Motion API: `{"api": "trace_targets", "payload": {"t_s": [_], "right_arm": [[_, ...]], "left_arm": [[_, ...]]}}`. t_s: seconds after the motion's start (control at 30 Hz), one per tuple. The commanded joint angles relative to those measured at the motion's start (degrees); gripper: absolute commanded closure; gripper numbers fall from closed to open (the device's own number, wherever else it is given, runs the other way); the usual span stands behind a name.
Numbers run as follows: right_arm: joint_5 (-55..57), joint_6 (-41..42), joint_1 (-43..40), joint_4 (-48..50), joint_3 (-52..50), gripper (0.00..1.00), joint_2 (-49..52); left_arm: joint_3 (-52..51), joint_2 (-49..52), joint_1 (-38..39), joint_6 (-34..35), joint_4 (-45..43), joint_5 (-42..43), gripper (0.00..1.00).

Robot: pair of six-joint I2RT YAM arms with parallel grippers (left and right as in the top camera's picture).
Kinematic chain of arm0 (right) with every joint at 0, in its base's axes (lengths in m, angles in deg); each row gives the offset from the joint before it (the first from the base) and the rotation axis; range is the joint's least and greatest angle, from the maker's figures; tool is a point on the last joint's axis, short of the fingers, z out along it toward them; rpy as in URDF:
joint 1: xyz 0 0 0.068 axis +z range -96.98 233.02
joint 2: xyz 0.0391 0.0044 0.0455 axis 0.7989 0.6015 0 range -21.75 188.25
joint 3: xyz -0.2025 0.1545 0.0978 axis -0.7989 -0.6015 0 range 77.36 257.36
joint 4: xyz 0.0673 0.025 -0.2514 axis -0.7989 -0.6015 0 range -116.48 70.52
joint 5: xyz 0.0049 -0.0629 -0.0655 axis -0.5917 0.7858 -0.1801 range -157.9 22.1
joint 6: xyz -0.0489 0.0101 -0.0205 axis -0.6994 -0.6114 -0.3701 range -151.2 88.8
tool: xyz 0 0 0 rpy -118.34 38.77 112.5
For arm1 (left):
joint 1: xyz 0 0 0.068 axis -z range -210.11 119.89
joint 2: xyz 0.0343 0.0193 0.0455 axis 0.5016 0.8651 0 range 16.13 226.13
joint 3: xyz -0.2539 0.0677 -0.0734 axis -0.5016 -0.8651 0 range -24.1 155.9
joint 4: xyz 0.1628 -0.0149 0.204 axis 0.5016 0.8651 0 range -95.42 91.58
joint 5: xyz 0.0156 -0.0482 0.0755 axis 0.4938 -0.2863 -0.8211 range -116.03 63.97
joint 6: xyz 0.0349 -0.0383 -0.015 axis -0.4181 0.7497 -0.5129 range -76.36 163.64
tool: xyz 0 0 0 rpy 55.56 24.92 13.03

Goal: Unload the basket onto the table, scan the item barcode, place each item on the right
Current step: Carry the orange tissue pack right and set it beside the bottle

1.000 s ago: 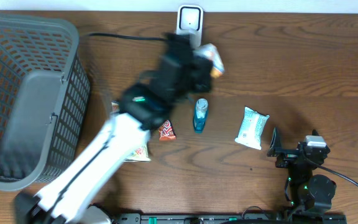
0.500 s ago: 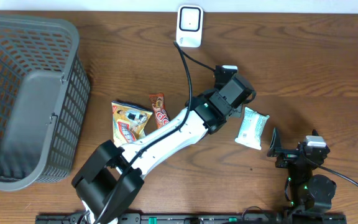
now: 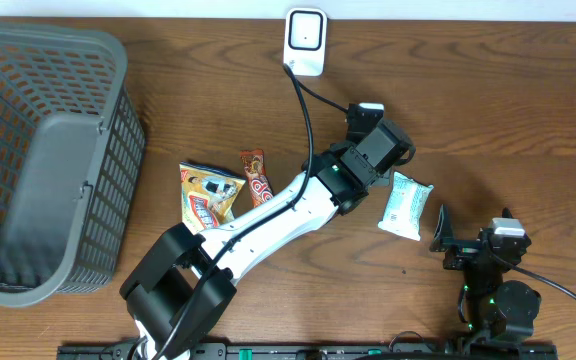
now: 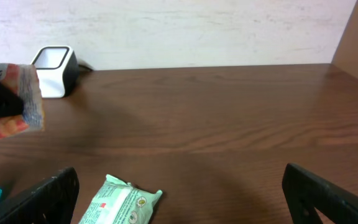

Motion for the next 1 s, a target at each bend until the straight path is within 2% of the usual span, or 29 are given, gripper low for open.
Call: {"api": "trace_targets", "payload": {"t_s": [0.0, 0.4, 0.77, 0.97], "right_arm": [[-0.11, -0.63, 0.44, 0.0, -0.17, 0.01, -0.31], [-0.11, -0.63, 0.44, 0.0, -0.17, 0.01, -0.31], [-0.11, -0.63, 0.44, 0.0, -0.17, 0.01, -0.31], [-0.11, -0.63, 0.44, 0.0, -0.17, 0.01, -0.31]], "left_arm": [[-1.11, 1.6, 0.07, -1.16, 1.77, 1.97, 0.92], [-1.01, -8.37, 0.24, -1.66, 2.95, 0.74, 0.92], [-1.31, -7.98, 6.27, -0.52, 8.2, 0.52, 0.92], [-2.36, -3.78, 8.52, 5.46, 9.4, -3.58, 0.92]]}}
